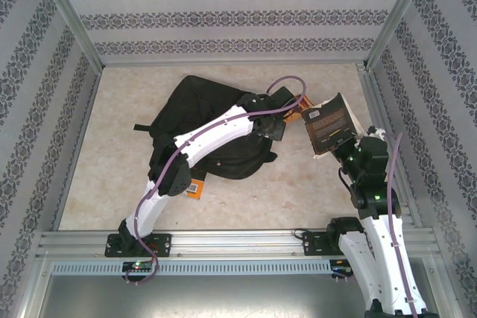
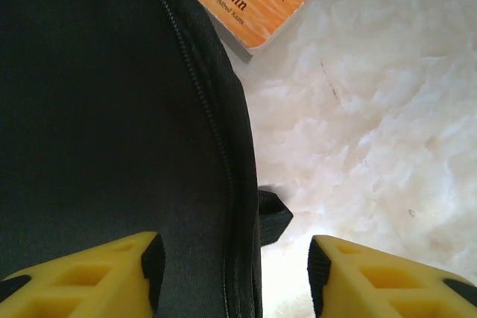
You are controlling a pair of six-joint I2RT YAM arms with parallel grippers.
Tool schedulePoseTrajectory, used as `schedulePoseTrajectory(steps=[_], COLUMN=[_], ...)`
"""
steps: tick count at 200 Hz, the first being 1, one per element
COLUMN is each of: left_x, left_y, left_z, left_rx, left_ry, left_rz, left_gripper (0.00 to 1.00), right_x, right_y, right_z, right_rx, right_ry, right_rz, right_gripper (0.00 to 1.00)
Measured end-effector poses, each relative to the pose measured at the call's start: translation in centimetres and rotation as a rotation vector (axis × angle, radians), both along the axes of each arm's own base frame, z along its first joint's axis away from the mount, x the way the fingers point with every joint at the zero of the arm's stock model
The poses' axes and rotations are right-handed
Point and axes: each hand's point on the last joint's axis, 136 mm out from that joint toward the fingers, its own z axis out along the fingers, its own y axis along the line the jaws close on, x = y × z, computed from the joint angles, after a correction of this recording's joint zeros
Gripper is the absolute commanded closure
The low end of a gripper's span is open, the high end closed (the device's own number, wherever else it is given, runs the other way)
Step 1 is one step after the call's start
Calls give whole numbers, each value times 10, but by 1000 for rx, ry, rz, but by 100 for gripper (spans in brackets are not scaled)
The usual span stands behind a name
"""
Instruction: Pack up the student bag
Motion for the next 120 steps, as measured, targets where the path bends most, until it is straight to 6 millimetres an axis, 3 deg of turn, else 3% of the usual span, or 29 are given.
schedulePoseTrajectory(steps=[27,55,80,120], left_x=[2,4,8,11], left_y=[-2,-1,2,5], left_z=[-18,-36,-36,-36], left_rx=[28,67,70,68], left_ry=[19,37,35,36], left_rz=[-6,-15,-16,-13], left_gripper=[45,56,69,80], right_x=[-1,-2,-2,-2], right_y=[1,1,2,3], right_z=[1,2,0,-7], right_rx=[-12,-16,-14,-11], right_ry=[-6,-8,-4,9], right_rz=[9,13,18,24], right_gripper=[100,100,100,100])
